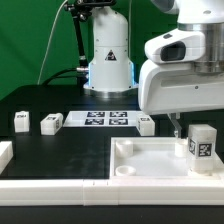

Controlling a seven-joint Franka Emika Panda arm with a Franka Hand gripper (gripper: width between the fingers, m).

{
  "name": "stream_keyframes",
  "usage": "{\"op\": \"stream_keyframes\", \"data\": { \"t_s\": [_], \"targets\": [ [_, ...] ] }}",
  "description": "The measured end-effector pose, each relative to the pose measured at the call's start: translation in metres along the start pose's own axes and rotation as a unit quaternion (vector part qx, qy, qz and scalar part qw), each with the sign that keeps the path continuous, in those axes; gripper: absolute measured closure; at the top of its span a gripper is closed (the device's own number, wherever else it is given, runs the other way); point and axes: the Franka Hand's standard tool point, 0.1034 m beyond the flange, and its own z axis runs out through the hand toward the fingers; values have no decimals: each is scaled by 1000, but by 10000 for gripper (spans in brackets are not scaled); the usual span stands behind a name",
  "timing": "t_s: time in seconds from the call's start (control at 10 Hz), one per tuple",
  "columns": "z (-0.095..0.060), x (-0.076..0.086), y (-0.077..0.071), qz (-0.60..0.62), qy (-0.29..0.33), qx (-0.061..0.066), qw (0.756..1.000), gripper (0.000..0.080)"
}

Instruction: Assemble one leg

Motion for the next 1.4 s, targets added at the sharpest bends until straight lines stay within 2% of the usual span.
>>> {"op": "stream_keyframes", "data": {
  "t_s": [0.1, 0.4, 0.6, 0.7, 1.2, 1.4],
  "targets": [
    [1, 1, 4, -9, 2, 0, 1000, 150],
    [1, 1, 5, -24, 1, 0, 1000, 150],
    [1, 1, 5, -35, 1, 0, 999, 417],
    [1, 1, 7, -34, 1, -1, 999, 504],
    [1, 1, 10, 0, 2, 0, 1000, 506],
    [3, 1, 11, 149, 23, 20, 988, 506]
  ]
}}
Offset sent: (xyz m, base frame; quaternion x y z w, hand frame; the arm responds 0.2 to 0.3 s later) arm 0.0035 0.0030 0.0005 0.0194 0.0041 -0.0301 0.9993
